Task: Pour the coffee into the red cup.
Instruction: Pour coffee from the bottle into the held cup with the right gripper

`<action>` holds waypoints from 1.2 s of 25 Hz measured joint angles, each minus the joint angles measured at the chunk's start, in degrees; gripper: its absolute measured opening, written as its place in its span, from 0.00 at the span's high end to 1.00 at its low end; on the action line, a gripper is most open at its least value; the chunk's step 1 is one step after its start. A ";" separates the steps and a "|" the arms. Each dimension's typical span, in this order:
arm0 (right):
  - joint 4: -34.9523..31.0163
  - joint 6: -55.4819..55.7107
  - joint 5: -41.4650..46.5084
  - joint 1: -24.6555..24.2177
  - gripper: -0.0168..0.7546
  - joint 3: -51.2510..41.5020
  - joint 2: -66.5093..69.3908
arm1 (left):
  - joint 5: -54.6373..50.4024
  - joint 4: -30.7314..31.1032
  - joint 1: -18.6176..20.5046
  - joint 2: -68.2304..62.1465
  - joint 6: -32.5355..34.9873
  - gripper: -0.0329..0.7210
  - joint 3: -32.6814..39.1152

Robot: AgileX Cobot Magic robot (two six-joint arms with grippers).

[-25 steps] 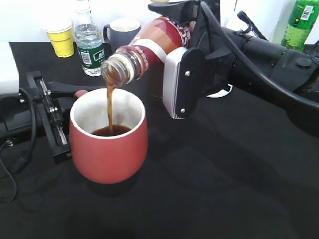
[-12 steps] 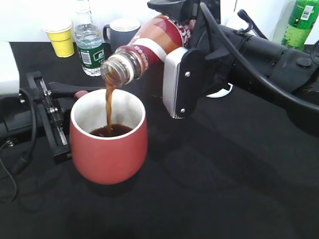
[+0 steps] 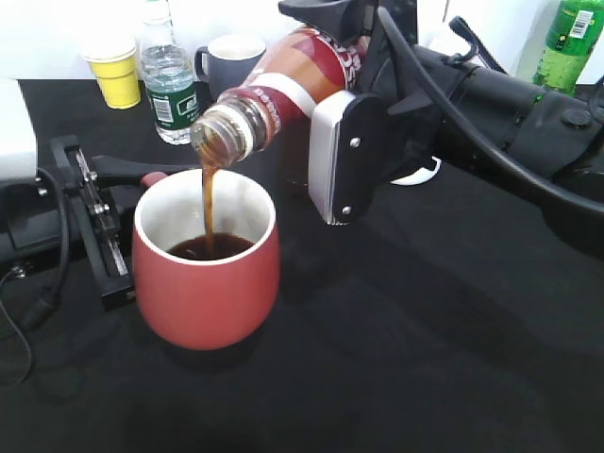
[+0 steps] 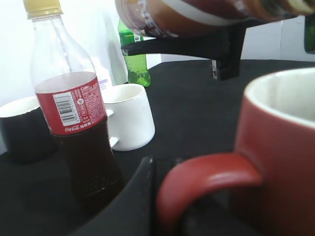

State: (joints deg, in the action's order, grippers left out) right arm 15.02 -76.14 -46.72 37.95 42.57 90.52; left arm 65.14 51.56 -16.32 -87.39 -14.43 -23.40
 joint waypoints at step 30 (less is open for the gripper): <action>0.00 -2.13 -0.22 0.00 0.29 1.14 0.00 | -0.40 0.13 0.00 0.00 0.00 0.87 0.00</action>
State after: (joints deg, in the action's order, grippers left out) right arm 15.02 -78.26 -46.95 37.95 43.72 90.52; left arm 64.75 51.69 -16.32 -87.39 -14.43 -23.40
